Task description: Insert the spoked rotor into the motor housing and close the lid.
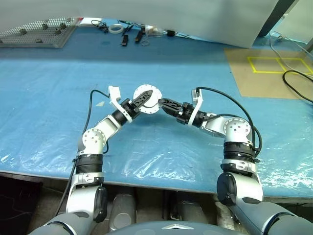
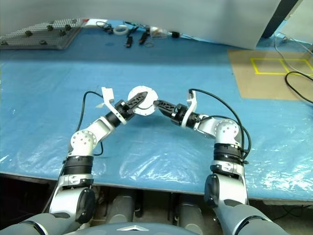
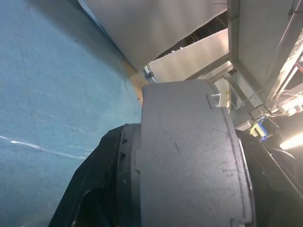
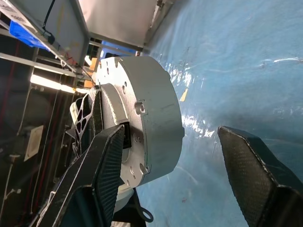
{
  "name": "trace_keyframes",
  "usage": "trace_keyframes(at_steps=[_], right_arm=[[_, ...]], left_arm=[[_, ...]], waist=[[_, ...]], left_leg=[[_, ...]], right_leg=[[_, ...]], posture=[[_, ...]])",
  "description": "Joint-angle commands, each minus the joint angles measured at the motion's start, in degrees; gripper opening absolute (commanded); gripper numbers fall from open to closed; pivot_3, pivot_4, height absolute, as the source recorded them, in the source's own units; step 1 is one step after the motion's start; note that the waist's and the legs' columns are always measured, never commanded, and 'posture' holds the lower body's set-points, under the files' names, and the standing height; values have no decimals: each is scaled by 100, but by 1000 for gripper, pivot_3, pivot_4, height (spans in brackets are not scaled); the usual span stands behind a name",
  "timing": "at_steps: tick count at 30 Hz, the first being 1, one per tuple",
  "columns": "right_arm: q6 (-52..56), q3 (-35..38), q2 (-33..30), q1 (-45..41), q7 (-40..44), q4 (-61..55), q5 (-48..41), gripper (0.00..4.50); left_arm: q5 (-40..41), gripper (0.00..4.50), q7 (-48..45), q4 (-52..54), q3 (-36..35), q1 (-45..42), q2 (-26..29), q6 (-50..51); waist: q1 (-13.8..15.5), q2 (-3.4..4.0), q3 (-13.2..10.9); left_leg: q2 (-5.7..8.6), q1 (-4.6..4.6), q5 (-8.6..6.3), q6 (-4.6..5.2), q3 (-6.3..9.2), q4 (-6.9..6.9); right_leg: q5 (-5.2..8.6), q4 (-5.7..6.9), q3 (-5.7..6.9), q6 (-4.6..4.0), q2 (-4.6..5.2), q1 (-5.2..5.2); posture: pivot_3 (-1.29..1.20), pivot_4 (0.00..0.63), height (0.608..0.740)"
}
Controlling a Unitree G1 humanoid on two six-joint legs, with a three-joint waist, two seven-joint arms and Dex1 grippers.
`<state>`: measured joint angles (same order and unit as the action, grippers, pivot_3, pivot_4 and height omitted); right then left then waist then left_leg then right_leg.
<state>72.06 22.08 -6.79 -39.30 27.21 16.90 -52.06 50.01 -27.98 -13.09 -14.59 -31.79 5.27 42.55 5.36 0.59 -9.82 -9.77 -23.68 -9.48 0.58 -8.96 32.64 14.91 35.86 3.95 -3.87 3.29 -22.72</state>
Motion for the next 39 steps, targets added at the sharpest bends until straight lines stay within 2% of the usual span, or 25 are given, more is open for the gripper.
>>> trace_keyframes(at_steps=[1, 6, 12, 16, 21, 27, 31, 39], right_arm=[[62, -5, 58, -218, 202, -282, -382, 3341], [67, -6, -22, -193, 235, -308, -499, 3341], [54, -59, -86, -192, 267, -271, -517, 3341], [20, -107, -85, -216, 296, -214, -492, 3341], [-65, -261, -113, -184, 378, -205, -386, 3341], [-139, -332, -145, -147, 396, -227, -369, 3341], [-159, -398, -183, -83, 399, -308, -361, 3341], [-172, -439, -218, -9, 372, -409, -373, 3341]], left_arm=[[100, 2569, 105, -39, -256, -213, 15, -84], [386, 2569, 337, -136, -937, -519, 183, -353], [528, 2569, 454, 97, -1355, -586, 603, -371], [248, 2569, 603, -15, -1569, -541, 1010, -658], [-557, 2569, 760, -828, -1511, -493, 1485, -1359], [-1306, 2569, 582, -1819, -1244, -436, 1636, -1891], [-1460, 2569, 390, -2478, -1308, -548, 1706, -2166], [-1537, 2569, 159, -2777, -1283, -506, 1757, -2160]], waist=[[-14, 0, 0], [17, -1, -1], [16, -1, -1], [21, -1, -1], [9, -1, -1], [61, -6, -1], [54, -17, 0], [29, -17, 0]], left_leg=[[-1, -1, 0, 0, 3, 1], [-2, -18, 0, 0, 17, 8], [-2, -24, 0, 0, 26, 12], [-2, -29, 0, 0, 30, 13], [-3, -27, 0, -1, 33, 14], [-1, -31, 0, -2, 39, 15], [-4, -24, -4, -9, 46, 19], [-2, 18, -12, -21, 43, 15]], right_leg=[[-1, 0, 0, -1, -2, -1], [-1, -2, 17, -1, 0, -4], [0, -2, 27, -2, 1, -3], [0, -4, 33, -2, 1, -4], [-1, -2, 33, -1, 0, -3], [-1, -8, 40, 0, 2, 2], [-2, -3, 48, 1, 2, 11], [-1, -7, 45, -1, 7, 50]], posture=[[0, 150, 740], [0, 150, 740], [0, 150, 740], [0, 150, 740], [0, 150, 740], [0, 150, 740], [0, 150, 740], [0, 150, 740]])
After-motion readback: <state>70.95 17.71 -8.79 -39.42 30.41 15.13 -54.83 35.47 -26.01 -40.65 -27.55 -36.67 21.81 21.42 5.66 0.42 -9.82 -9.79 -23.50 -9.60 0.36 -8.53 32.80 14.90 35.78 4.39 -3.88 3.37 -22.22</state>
